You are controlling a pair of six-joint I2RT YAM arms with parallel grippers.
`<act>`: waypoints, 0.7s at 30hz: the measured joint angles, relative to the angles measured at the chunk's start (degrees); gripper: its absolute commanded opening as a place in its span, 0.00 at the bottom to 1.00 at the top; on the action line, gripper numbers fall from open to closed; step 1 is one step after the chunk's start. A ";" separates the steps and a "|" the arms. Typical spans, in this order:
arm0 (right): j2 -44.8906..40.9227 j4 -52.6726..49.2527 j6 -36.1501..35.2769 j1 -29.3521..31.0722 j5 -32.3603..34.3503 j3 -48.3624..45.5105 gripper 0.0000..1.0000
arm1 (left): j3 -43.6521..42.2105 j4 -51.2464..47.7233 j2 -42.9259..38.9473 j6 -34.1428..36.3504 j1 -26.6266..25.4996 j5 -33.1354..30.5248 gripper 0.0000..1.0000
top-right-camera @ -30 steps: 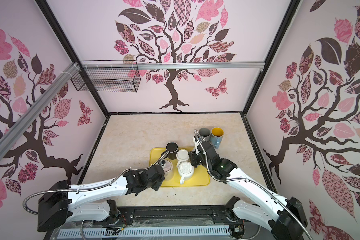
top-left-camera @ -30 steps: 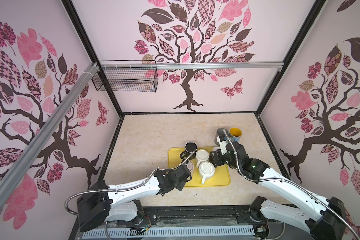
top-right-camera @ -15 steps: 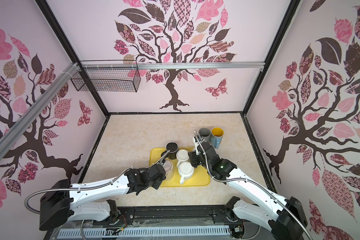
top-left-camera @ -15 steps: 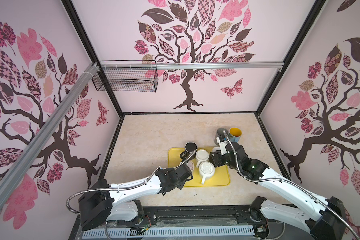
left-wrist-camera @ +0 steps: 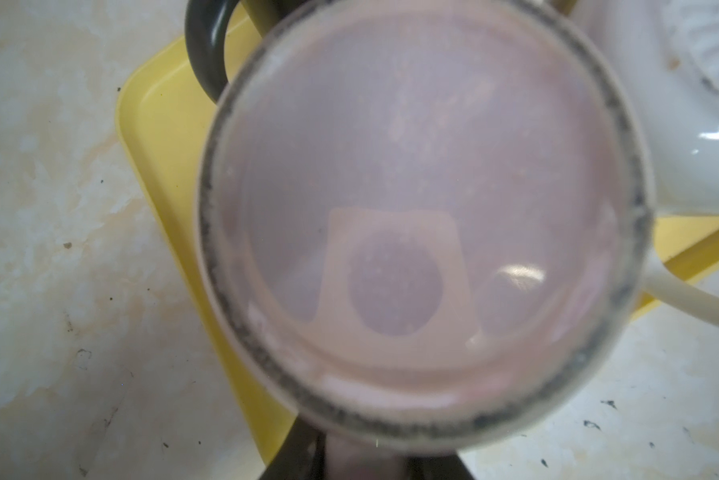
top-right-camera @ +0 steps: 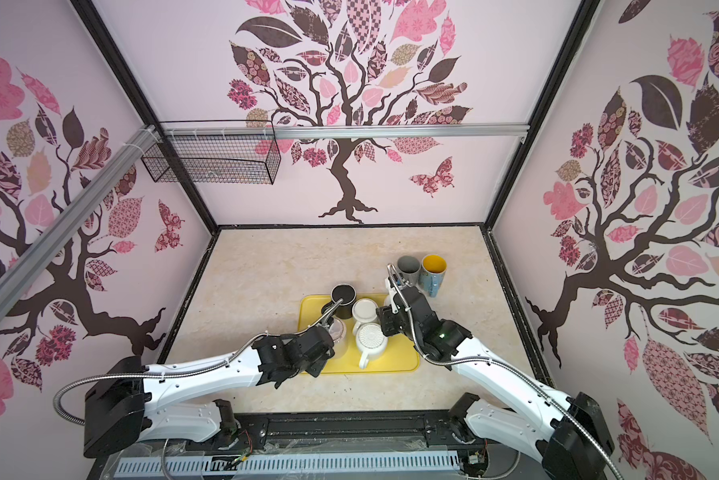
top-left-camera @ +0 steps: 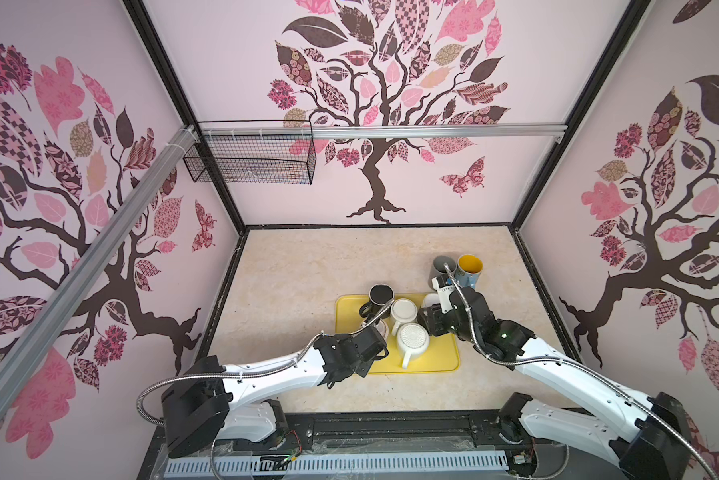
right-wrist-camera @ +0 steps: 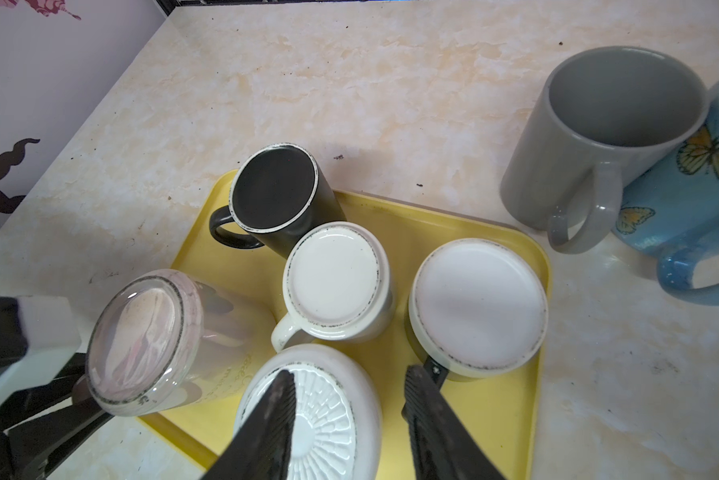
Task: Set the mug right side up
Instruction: 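Lower the left gripper onto the pink mug base and close on it, then lift the pink mug off the tray with the left gripper while the right approaches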
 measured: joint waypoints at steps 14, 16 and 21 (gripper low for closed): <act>-3.08 -0.85 0.66 0.04 -1.53 0.11 0.47 | 0.00 -2.84 -3.82 0.50 -0.55 -1.90 0.00; -3.98 -0.92 1.33 0.04 -2.86 0.13 0.48 | 0.02 -4.44 -6.36 0.59 -1.77 -3.02 0.00; -6.84 1.33 3.50 0.04 -8.13 -0.37 0.48 | 0.00 -5.62 -14.80 0.83 -4.68 -4.57 0.00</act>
